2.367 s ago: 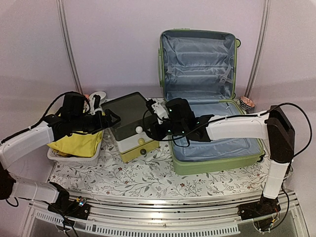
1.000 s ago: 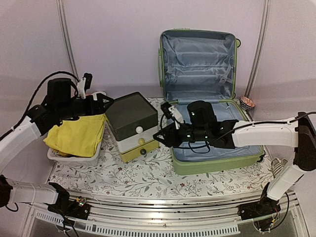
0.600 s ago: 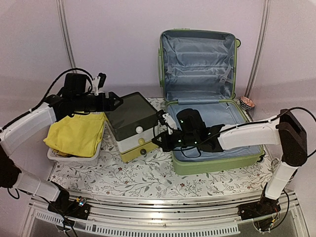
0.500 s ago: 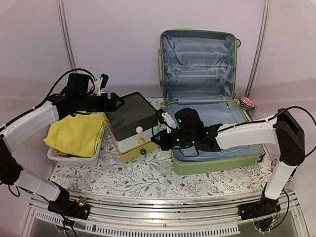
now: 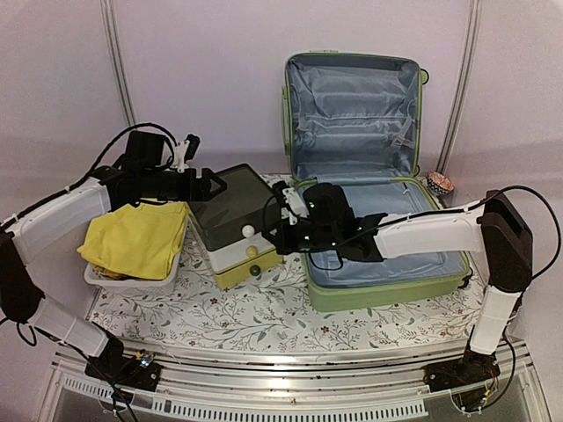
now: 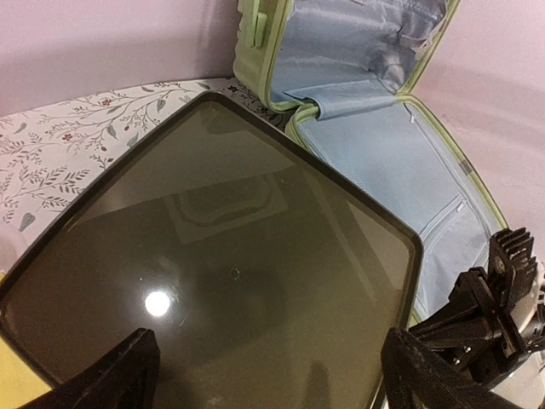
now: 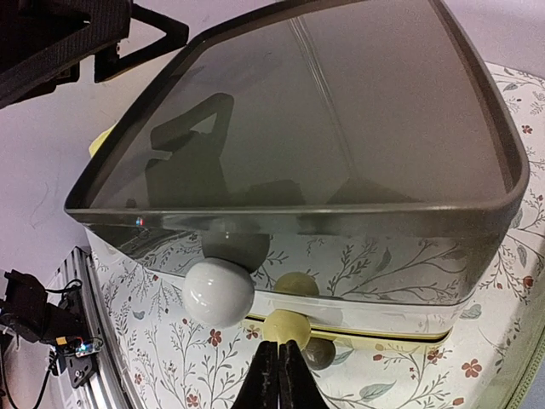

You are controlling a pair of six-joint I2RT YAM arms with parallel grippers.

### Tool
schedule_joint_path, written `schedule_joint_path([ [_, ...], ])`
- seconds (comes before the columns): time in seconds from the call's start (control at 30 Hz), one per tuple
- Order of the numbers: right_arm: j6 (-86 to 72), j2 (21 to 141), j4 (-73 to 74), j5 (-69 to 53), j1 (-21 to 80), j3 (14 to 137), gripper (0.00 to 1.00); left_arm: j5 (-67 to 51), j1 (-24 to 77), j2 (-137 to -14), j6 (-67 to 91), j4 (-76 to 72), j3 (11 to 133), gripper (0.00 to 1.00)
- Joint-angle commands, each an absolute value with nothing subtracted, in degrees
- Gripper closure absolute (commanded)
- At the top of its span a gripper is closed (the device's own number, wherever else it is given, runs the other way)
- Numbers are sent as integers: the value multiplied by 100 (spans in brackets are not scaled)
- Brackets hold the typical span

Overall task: Open, take out, and arrange the luggage
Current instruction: Adjust the storage box at the center of the board.

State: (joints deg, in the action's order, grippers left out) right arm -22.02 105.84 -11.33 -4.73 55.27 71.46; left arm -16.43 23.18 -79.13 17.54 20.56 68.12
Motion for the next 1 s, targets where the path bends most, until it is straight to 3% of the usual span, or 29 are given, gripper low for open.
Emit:
schedule_joint_path([
  [0.0,-2235,10667,-1075,-348,5457,7375,98,-1807,2272,-7978,1670,2040,6996,7],
  [0.97,-2108,11171,-615,-314,5276,8197,98,-1937,2268,-8287,1582,2364,7130,8],
])
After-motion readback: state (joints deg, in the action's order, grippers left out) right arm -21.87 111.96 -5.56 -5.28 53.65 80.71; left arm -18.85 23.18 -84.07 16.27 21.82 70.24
